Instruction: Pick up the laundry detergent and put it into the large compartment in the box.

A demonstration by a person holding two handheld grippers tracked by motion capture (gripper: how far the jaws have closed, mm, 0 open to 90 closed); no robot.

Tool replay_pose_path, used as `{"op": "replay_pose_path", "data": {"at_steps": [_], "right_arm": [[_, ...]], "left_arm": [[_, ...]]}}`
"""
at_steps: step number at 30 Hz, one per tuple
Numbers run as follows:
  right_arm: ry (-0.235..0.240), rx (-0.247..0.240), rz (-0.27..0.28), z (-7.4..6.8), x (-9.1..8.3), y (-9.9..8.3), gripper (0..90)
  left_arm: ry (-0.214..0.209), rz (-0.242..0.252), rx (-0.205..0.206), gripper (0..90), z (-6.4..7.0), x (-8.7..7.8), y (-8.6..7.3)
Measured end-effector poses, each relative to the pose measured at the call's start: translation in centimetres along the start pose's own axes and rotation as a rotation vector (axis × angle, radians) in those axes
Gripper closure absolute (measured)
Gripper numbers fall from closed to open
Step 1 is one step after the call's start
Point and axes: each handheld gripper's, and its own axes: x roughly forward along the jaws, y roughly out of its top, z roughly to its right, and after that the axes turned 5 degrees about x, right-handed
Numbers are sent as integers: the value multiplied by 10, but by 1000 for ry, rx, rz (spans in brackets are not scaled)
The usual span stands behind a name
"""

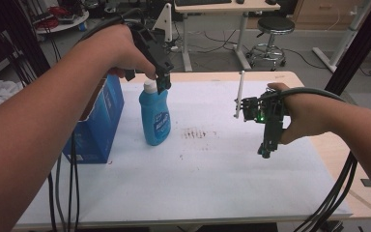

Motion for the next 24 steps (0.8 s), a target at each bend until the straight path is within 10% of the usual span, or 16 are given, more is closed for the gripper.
{"op": "replay_pose_path", "data": {"at_steps": [24], "right_arm": [[-1,-9,2,3,2,3,23]], "left_arm": [[48,40,1,20,-9,47,17]]}}
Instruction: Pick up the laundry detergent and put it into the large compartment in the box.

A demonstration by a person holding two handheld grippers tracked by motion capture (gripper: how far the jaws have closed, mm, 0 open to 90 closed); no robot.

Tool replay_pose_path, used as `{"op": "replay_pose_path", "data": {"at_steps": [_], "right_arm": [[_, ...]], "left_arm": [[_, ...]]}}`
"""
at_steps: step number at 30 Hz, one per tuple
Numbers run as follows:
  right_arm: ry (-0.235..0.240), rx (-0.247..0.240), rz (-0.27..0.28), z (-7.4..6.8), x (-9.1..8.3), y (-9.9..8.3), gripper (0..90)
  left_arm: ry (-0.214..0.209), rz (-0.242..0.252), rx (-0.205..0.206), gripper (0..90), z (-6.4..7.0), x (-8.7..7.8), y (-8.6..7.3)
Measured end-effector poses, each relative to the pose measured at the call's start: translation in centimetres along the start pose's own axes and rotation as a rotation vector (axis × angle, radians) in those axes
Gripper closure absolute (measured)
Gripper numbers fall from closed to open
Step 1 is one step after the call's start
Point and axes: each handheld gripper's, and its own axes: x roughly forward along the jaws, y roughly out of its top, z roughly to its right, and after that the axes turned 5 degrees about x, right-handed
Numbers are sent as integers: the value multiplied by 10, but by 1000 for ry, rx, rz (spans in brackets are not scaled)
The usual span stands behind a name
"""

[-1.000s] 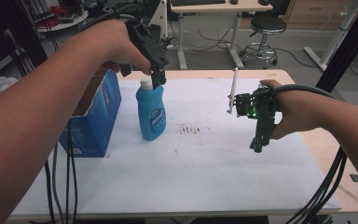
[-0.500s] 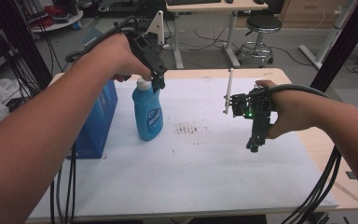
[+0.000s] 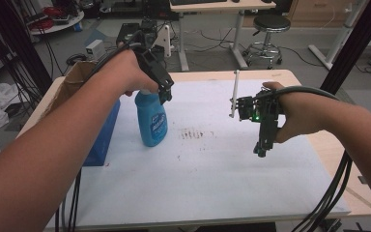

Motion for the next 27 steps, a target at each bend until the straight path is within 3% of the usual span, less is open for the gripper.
{"op": "replay_pose_path", "data": {"at_steps": [7,11,27], "right_arm": [[7,24,4,-2,0,-1,23],[-2,7,-4,0,0,-2,23],[5,18,-3,-1,3,-3,23]], "left_arm": [[8,-18,17,20,3,9,3],[15,-23,24,20,2,11,4],[23,-37,24,20,1,19,4]]}}
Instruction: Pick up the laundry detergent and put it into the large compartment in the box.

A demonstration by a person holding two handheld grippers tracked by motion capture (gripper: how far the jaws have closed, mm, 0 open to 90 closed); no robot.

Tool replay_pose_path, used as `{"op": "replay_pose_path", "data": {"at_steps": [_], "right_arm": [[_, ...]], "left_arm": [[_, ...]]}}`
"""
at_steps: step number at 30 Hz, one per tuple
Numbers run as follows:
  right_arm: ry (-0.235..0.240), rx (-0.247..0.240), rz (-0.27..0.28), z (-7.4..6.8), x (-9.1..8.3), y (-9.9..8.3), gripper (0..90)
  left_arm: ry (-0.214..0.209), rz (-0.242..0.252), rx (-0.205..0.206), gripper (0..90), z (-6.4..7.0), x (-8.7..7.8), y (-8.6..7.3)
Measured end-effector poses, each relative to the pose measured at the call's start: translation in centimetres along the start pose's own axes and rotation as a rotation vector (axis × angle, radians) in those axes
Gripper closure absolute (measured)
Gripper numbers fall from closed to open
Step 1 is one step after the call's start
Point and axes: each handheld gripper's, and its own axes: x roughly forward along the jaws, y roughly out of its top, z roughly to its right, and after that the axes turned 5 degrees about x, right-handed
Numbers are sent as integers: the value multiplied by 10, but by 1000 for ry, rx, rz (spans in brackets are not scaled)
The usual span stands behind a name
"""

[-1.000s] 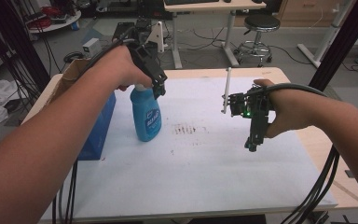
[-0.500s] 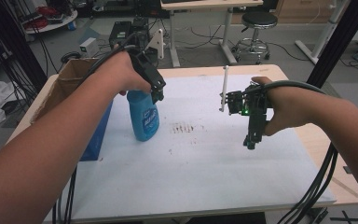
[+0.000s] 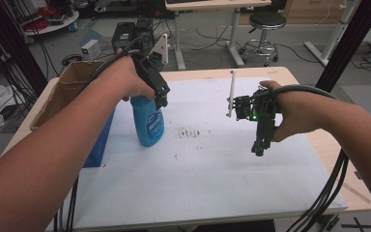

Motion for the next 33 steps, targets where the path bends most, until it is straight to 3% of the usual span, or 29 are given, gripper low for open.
{"op": "replay_pose_path", "data": {"at_steps": [7,24,26,29,30,31,33], "right_arm": [[0,1,1,0,1,-1,23],[11,19,2,0,4,0,23],[3,-6,-3,2,4,-1,23],[4,-3,-3,2,4,-1,23],[11,19,2,1,5,-1,23],[-1,-5,-1,2,6,-1,23],[2,-3,-6,2,7,-1,23]], "left_arm": [[15,-11,5,20,0,2,1],[3,-21,14,84,0,5,2],[4,-21,14,84,0,5,2],[9,-20,12,86,0,5,2],[11,-19,12,89,1,5,3],[12,-17,13,93,1,6,3],[15,-15,15,94,1,6,3]]}}
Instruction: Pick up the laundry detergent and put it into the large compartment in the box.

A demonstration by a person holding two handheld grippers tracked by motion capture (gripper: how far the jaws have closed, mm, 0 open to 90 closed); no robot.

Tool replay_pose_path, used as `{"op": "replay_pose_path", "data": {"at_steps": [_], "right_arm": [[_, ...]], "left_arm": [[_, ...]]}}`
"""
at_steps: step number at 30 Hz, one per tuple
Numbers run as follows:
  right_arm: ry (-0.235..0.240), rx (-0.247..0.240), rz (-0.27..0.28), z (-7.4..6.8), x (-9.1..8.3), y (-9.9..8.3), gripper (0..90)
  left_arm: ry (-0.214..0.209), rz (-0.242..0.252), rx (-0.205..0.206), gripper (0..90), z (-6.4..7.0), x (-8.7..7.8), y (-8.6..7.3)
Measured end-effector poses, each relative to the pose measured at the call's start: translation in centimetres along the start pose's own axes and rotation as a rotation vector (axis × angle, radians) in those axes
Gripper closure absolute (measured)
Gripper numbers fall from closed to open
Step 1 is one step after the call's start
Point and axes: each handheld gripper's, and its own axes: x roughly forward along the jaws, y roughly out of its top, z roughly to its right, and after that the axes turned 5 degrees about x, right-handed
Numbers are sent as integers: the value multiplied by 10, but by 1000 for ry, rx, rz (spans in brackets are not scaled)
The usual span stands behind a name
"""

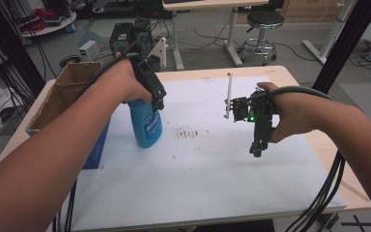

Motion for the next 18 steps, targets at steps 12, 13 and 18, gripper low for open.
{"op": "replay_pose_path", "data": {"at_steps": [12,13,18], "right_arm": [[-4,-1,-2,1,1,2,23],[1,17,2,0,1,2,23],[15,24,7,0,2,2,23]], "left_arm": [[6,5,2,162,1,-1,0],[10,4,3,167,1,-1,0],[8,3,4,206,1,-2,0]]}}
